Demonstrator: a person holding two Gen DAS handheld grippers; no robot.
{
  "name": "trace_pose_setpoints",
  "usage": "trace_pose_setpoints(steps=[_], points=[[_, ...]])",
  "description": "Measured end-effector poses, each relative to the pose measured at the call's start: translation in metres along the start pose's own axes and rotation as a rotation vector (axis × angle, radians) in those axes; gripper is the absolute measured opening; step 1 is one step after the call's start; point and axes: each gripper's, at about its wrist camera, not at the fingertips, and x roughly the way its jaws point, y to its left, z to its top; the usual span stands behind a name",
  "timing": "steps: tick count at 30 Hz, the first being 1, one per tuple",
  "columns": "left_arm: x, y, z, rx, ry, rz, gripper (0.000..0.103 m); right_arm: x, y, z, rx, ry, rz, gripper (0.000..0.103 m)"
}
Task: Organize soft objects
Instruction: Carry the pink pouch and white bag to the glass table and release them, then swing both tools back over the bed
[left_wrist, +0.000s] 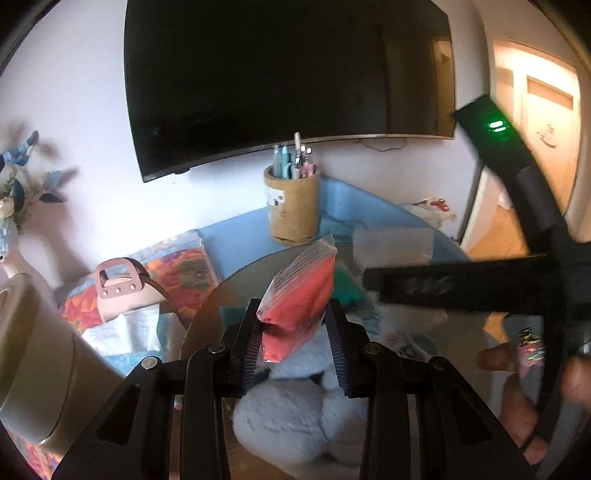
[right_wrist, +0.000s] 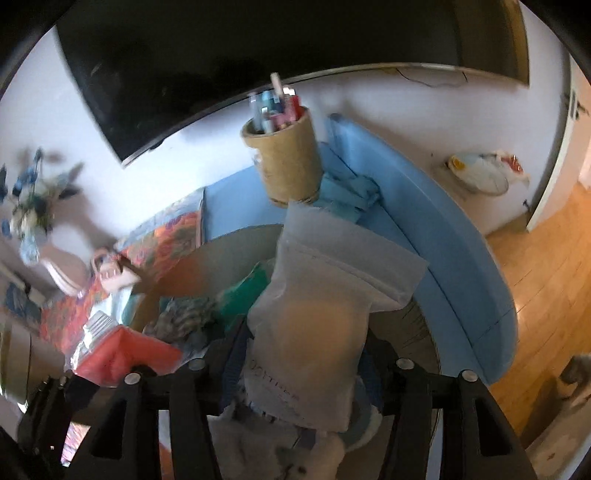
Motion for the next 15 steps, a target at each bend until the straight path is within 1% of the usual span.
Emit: trace_pose_setpoints(steps=[1, 2, 4, 5, 6, 7, 9, 11, 12, 15], points=[[0.003, 0.000, 0.000, -0.002, 0.001, 0.008, 0.034, 0.001, -0.005, 0.002, 0.019, -0.009, 0.016, 0.062], [0.009, 0.001, 0.001, -0.004, 0.007, 0.032, 0.043, 0.001, -0.009, 0.003, 0.032, -0.016, 0.030, 0.063], [0.017, -0.001, 0.003, -0.013, 0.015, 0.045, 0.050, 0.004, -0.015, 0.004, 0.050, -0.011, 0.055, 0.063], [0.019, -0.002, 0.002, -0.019, 0.014, 0.056, 0.063, 0.005, -0.017, 0.004, 0.058, 0.002, 0.055, 0.063], [0.025, -0.003, 0.003, -0.015, 0.013, 0.062, 0.073, 0.009, -0.020, 0.004, 0.072, 0.026, 0.047, 0.063], [0.027, -0.003, 0.003, -0.007, 0.017, 0.076, 0.076, 0.010, -0.022, 0.002, 0.085, 0.040, 0.043, 0.063], [0.033, -0.006, 0.004, 0.010, 0.030, 0.074, 0.077, 0.007, -0.026, -0.001, 0.095, 0.029, 0.054, 0.063], [0.029, -0.009, 0.003, 0.011, 0.023, 0.081, 0.079, 0.002, -0.027, -0.005, 0.105, 0.023, 0.071, 0.063], [0.029, -0.011, 0.003, 0.014, 0.021, 0.080, 0.083, -0.001, -0.028, -0.007, 0.110, 0.024, 0.075, 0.064], [0.023, -0.015, 0.003, 0.029, -0.001, 0.074, 0.085, -0.009, -0.034, -0.011, 0.150, 0.031, 0.077, 0.064]])
